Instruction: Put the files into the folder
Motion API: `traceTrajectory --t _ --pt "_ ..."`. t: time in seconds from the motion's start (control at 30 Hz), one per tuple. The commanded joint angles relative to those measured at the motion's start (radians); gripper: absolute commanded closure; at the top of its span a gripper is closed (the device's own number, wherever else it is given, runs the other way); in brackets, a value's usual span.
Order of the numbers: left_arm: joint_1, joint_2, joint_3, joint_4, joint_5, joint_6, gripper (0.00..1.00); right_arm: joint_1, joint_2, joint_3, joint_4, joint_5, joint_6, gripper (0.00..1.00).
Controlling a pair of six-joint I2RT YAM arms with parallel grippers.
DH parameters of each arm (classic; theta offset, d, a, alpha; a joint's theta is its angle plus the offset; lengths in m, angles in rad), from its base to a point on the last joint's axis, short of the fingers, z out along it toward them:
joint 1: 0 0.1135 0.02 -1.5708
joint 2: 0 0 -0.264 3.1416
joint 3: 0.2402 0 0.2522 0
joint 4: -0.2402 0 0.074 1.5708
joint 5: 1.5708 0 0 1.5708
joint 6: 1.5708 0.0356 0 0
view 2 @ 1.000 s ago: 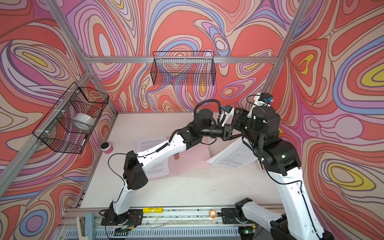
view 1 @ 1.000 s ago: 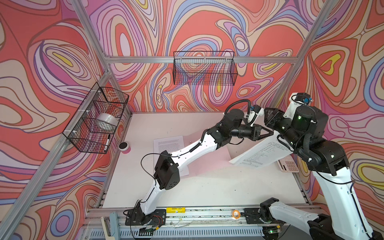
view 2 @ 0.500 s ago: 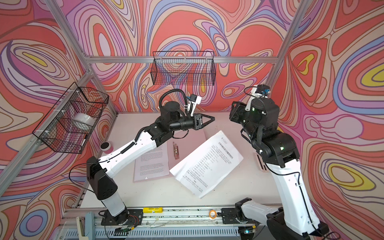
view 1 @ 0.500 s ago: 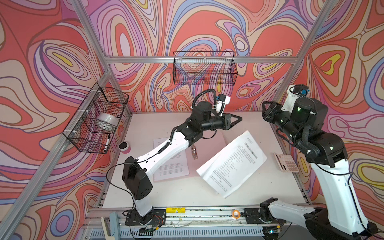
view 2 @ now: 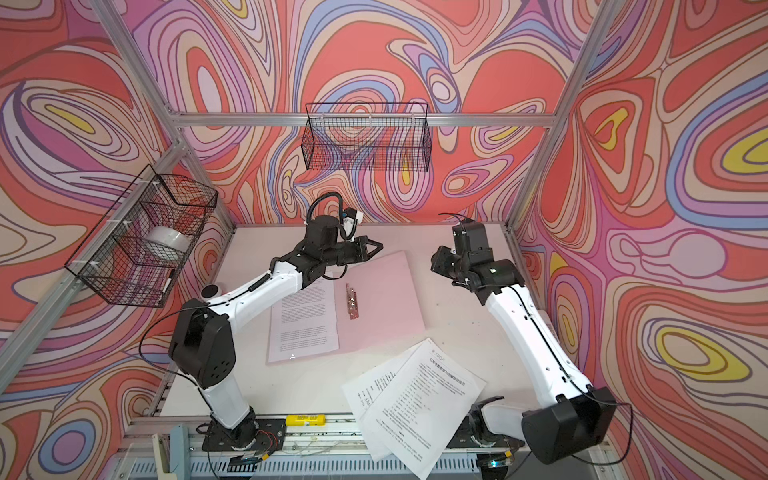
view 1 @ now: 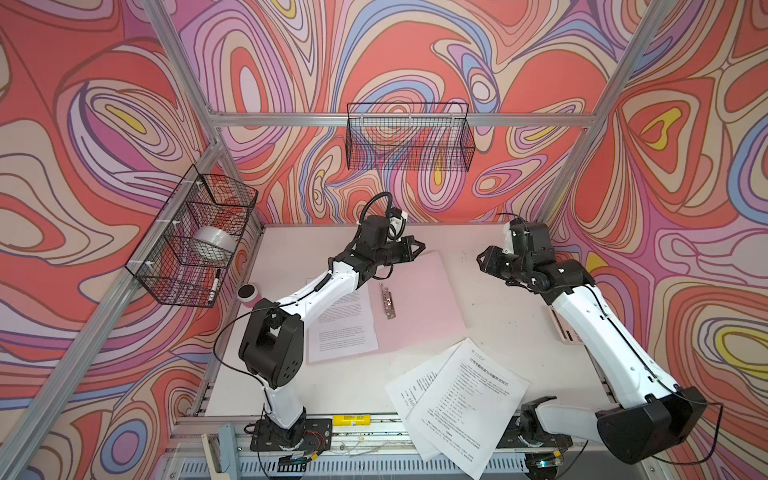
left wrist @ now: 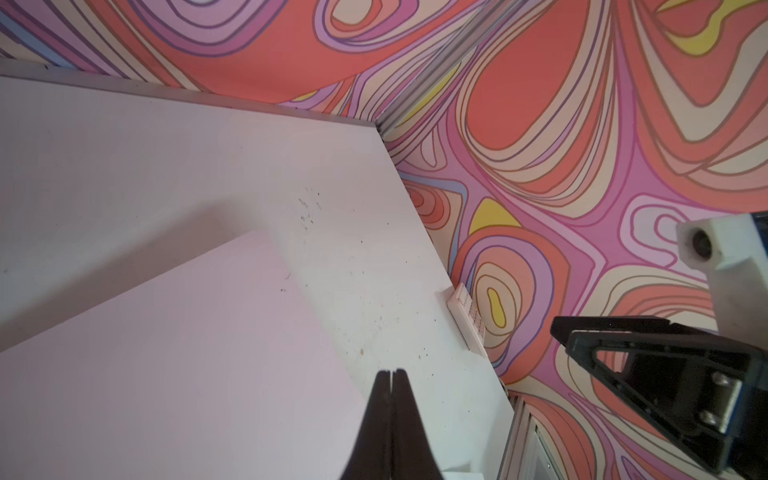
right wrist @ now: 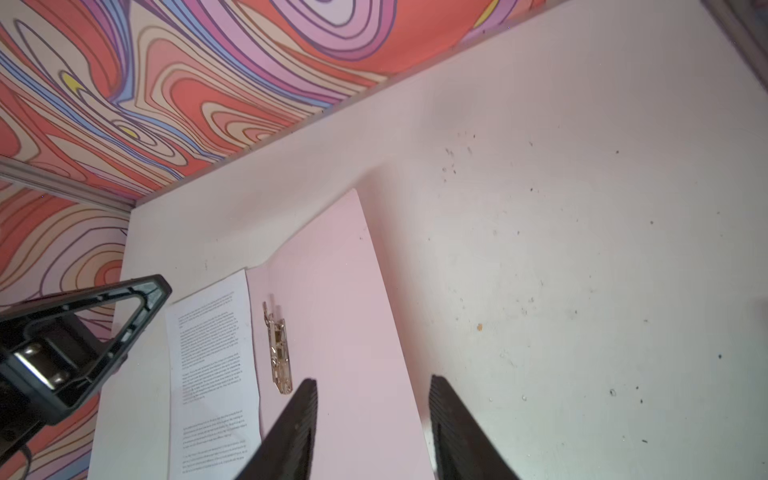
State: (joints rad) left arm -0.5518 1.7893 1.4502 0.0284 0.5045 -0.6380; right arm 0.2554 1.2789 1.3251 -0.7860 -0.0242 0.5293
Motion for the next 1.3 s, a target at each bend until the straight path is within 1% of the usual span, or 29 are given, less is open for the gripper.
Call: traceTrajectory --t 0.0,0.03,0.1,0.17,0.2,0.23,0.27,0.3,0.37,0.43,0.6,0.73,0.83,0.93,1.03,1.27 --pt "-0.025 0.012 0.025 -0.047 0.068 0.096 1.0 -0.003 -0.034 -0.01 0.016 -0.042 0.005 0.52" --pt "-0.029 0.009 0.029 -0.081 0.083 0.123 0.99 -0.004 -0.044 -0.024 0.002 -0.052 -0.003 0.5" --pt "-0.039 -0.002 0.029 -0.13 0.114 0.17 0.75 -0.004 -0.062 -0.058 -0.041 -0.061 -0.016 0.47" --pt "-0.059 0.002 0.055 -0.216 0.149 0.23 0.56 -0.002 -0.084 -0.108 -0.089 -0.06 -0.007 0.46" --pt "-0.075 0.011 0.078 -0.268 0.166 0.275 0.51 -0.004 -0.105 -0.141 -0.091 -0.06 0.007 0.46" --pt "-0.1 0.024 0.111 -0.358 0.164 0.331 0.48 -0.004 -0.138 -0.176 -0.088 -0.054 0.024 0.46" --pt "-0.129 0.039 0.142 -0.431 0.143 0.392 0.45 -0.004 -0.173 -0.214 -0.082 -0.052 0.04 0.46" --pt "-0.157 0.056 0.166 -0.491 0.142 0.448 0.39 -0.004 -0.199 -0.237 -0.08 -0.049 0.049 0.46" --pt "-0.217 0.104 0.23 -0.609 0.14 0.543 0.38 -0.004 -0.238 -0.257 -0.082 -0.048 0.062 0.46" --pt "-0.256 0.144 0.263 -0.662 0.162 0.597 0.38 -0.004 -0.263 -0.255 -0.081 -0.051 0.077 0.47" --pt "-0.289 0.209 0.245 -0.613 0.197 0.565 0.41 -0.003 -0.341 -0.183 -0.108 0.034 0.09 0.48" --pt "-0.338 0.263 0.239 -0.619 0.223 0.59 0.42 -0.004 -0.317 -0.105 -0.134 0.029 0.049 0.48" --pt "-0.376 0.31 0.244 -0.651 0.192 0.62 0.41 -0.004 -0.305 -0.09 -0.118 0.018 0.036 0.48" --pt "-0.382 0.346 0.225 -0.65 0.182 0.623 0.41 -0.004 -0.299 -0.098 -0.097 0.003 0.038 0.48" --pt "-0.383 0.371 0.211 -0.645 0.142 0.628 0.4 -0.003 -0.298 -0.113 -0.081 -0.012 0.041 0.48" --pt "-0.381 0.437 0.246 -0.609 0.089 0.601 0.39 -0.003 -0.308 -0.142 -0.067 -0.011 0.044 0.48"
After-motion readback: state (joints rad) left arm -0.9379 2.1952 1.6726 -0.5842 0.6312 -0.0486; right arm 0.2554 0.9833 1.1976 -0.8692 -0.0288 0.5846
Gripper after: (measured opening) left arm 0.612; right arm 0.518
